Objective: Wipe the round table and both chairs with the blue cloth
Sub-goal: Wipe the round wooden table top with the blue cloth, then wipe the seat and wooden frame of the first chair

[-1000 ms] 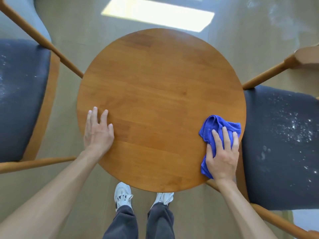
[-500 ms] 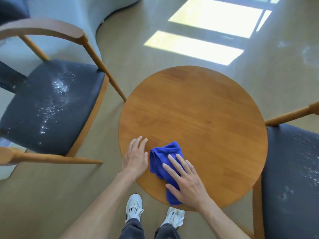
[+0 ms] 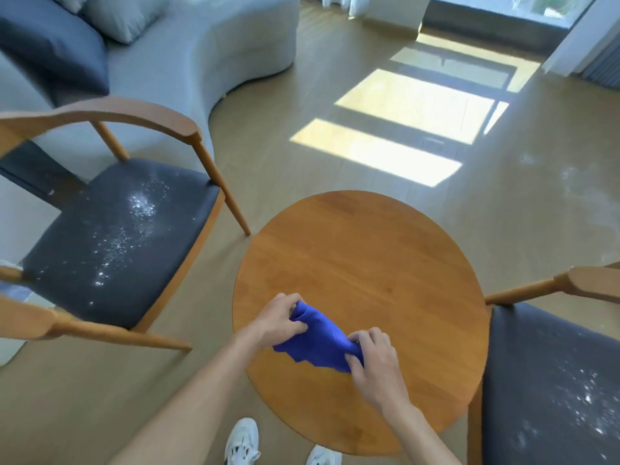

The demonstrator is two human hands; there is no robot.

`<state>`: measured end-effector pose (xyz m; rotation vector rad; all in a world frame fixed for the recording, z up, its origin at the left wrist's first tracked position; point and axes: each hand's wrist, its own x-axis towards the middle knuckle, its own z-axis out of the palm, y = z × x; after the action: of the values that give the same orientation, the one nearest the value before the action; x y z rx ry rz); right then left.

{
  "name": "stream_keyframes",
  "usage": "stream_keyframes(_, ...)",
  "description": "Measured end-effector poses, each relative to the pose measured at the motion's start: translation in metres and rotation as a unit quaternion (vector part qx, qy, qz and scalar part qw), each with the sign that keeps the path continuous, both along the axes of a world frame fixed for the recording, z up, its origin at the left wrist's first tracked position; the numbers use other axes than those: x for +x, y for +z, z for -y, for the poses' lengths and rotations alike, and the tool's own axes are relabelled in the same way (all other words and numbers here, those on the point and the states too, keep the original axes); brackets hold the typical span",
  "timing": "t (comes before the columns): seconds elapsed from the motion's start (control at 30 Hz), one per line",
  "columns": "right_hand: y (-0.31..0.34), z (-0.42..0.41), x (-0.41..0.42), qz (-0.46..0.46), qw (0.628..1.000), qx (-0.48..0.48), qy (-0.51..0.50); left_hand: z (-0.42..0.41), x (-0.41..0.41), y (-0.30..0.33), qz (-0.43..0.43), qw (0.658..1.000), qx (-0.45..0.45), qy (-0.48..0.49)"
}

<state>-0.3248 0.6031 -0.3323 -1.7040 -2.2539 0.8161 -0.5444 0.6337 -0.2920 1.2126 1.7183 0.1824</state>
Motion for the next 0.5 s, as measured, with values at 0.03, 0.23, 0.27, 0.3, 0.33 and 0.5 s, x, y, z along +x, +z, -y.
stream_keyframes(0.03,0.019,-0.014,-0.003,-0.029,1.0,0.002,0.008,-0.001,-0.009,0.024,0.023,0.999,0.021,0.02)
stream_keyframes(0.23,0.163,-0.078,-0.049,-0.091,0.989,0.108,0.041,-0.007,-0.042,0.178,0.065,0.98,0.169,0.078)
stream_keyframes(0.27,0.187,-0.081,-0.06,-0.087,0.986,0.133,0.041,-0.006,-0.047,0.202,0.061,0.977,0.19,0.081)
stream_keyframes(0.3,0.212,-0.081,-0.072,-0.093,0.982,0.156,0.046,-0.004,-0.051,0.224,0.05,0.973,0.208,0.086)
stream_keyframes(0.33,0.239,-0.077,-0.086,-0.111,0.98,0.155,0.053,-0.001,-0.056,0.244,0.036,0.969,0.227,0.092)
stream_keyframes(0.5,0.357,-0.044,-0.156,-0.238,0.964,-0.001,0.122,0.017,-0.09,0.327,0.028,0.946,0.278,0.164)
